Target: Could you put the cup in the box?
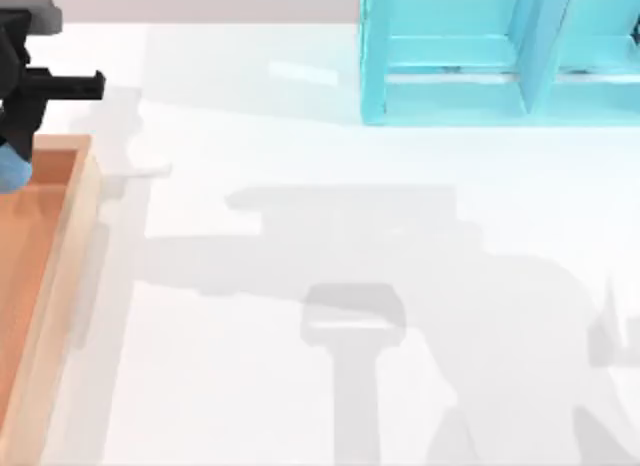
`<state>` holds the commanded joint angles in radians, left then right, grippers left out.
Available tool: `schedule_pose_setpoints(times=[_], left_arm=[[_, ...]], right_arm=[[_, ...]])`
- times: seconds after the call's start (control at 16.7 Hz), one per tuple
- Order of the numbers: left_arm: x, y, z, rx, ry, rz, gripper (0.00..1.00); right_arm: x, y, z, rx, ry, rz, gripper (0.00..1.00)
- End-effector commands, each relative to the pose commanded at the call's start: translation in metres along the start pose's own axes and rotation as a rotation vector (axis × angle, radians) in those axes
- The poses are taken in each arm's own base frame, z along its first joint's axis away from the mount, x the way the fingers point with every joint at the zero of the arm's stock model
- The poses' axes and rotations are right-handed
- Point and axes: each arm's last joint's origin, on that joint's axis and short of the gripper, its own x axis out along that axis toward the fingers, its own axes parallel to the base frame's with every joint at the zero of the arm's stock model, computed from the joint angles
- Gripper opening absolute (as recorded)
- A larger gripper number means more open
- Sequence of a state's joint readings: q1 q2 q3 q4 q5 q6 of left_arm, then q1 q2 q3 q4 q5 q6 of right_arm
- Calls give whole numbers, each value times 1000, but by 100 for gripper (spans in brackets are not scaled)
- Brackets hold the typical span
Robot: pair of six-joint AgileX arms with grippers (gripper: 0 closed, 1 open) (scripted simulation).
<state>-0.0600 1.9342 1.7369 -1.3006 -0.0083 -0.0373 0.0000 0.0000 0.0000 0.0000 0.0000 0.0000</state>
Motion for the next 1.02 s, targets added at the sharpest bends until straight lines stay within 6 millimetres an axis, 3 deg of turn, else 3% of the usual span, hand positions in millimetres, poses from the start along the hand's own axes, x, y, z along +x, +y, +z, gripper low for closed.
schedule_pose_setpoints(times=[0.12,0.3,0.72,1.02], left_arm=[[-13,44,-29,2,3,-2,0],[-21,75,-61,4,13,-5,0],[-17,80,-66,10,18,-2,0],[24,85,-67,5,0,-2,0]], right_arm=[[0,0,0,0,0,0,100],[0,0,0,0,0,0,100],[0,0,0,0,0,0,100],[0,0,0,0,0,0,100]])
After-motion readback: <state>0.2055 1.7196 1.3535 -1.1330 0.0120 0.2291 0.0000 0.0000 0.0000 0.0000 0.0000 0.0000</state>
